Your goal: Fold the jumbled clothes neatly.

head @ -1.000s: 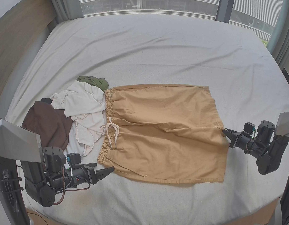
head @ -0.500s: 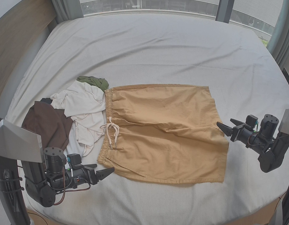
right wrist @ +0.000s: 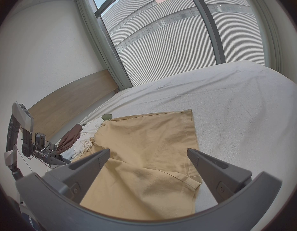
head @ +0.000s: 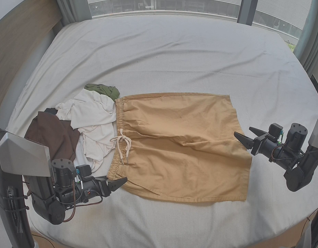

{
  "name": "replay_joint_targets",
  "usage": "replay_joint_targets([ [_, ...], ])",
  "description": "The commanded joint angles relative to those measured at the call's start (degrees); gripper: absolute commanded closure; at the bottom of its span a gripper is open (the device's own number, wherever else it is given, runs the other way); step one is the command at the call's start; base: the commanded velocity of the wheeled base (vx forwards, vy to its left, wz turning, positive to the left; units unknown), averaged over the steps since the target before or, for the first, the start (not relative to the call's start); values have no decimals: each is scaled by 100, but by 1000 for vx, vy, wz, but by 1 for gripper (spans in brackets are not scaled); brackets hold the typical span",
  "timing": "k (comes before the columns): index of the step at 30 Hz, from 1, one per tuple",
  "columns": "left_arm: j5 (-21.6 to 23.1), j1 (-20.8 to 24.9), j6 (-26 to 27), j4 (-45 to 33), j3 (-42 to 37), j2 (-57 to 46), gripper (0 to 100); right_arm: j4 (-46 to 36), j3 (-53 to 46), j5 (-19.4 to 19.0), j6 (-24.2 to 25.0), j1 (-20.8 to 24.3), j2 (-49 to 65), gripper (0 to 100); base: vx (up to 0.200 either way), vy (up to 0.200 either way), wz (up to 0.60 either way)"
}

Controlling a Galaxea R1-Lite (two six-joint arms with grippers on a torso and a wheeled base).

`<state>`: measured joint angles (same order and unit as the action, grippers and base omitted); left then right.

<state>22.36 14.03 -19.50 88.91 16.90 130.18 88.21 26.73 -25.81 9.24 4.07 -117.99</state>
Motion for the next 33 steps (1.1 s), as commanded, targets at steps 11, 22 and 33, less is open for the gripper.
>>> replay_joint_targets([
  [11,-12,-58,-1,4,209,209,100,3,-467,-12,-115,59,22,0,0,0,0],
  [22,-12,-41,8,4,182,200,100,-181,-1504,-21,-476,50,-13,0,0,0,0],
  [33,-3,-14,-27,4,130,130,0,-489,-1627,-21,-696,-3,13,0,0,0,0],
])
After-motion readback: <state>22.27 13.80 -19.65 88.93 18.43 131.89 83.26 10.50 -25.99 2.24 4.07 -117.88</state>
